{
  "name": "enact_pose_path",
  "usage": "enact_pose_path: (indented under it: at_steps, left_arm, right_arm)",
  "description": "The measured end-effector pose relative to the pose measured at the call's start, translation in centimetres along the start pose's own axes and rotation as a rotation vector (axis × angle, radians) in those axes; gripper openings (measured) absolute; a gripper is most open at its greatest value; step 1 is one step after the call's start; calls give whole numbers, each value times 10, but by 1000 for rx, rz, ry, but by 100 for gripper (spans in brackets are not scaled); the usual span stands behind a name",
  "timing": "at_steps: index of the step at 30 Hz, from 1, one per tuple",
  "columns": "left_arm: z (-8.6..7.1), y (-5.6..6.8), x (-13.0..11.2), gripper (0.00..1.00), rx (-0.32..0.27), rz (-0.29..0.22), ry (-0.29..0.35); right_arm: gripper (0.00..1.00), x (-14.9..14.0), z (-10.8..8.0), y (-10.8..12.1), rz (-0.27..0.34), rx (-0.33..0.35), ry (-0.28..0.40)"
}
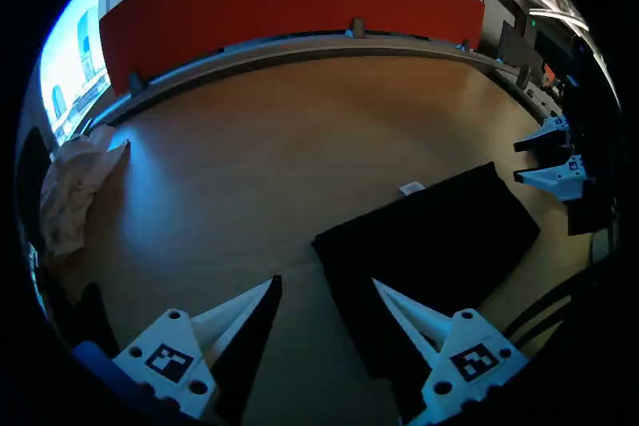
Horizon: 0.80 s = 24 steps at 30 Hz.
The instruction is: Fold towel
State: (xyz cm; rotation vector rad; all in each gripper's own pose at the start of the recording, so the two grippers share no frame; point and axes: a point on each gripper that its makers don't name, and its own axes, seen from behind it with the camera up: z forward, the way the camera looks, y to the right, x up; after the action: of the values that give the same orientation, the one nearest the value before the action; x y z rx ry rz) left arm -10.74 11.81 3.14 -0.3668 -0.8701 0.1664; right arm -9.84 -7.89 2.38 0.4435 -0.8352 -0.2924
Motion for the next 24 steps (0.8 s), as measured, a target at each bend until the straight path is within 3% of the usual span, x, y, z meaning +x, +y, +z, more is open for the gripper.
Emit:
enact_pose_path:
  at_steps: [5, 12, 24]
  left_arm:
    - [-1, 1, -1, 87, -4, -3, -3]
    - [-5, 3, -1, 87, -6, -8, 2]
    - [-16, 6, -4, 91, -6, -28, 14]
  right_arm:
    - [92, 0, -3, -3, 13, 5, 6]
    - [100, -1, -11, -9, 17, 17, 12]
    - [100, -4, -31, -17, 22, 21, 30]
